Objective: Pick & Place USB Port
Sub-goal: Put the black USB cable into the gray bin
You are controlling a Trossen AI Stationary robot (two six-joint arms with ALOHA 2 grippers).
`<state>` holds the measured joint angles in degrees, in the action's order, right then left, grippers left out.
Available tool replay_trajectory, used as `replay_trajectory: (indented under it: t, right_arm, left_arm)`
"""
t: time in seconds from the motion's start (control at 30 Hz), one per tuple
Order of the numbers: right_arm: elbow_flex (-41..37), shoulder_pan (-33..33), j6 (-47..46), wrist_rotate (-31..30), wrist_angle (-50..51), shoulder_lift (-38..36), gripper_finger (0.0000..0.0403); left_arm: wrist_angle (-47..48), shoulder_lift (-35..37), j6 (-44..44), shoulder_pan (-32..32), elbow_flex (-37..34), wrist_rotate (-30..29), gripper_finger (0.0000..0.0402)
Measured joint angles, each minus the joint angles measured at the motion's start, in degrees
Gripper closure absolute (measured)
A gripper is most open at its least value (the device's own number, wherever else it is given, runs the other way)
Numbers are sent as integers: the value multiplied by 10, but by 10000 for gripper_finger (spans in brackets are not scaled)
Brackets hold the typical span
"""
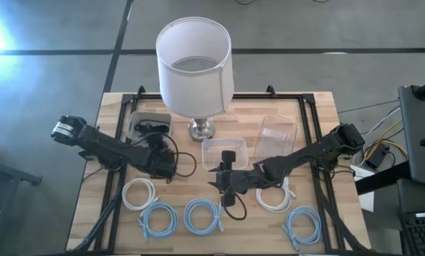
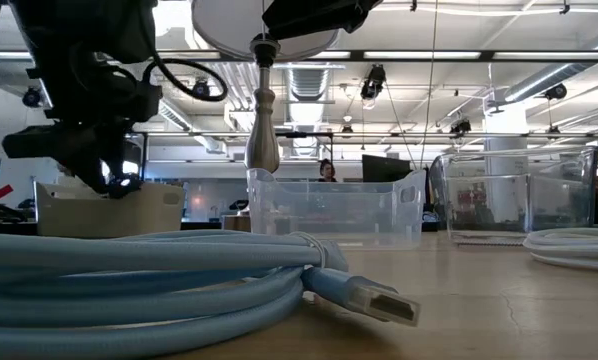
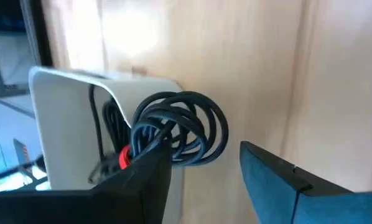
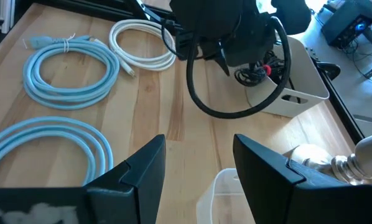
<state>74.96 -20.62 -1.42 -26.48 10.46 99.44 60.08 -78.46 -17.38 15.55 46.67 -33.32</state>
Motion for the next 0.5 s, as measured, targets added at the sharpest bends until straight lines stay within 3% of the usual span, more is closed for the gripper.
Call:
replay_trajectory:
  t: [0.17, 0.4, 0.5]
  right_arm:
    - [0, 0, 0, 0, 0, 0, 218]
    - [0, 0, 0, 0, 0, 0, 218]
    - [0, 0, 1, 0, 0, 0, 218]
  left_arm:
    - [-12, 0, 4, 0, 0, -35, 257]
    - [-9, 0, -10, 0, 2, -89, 387]
    - [-5, 0, -24, -1, 17, -88, 389]
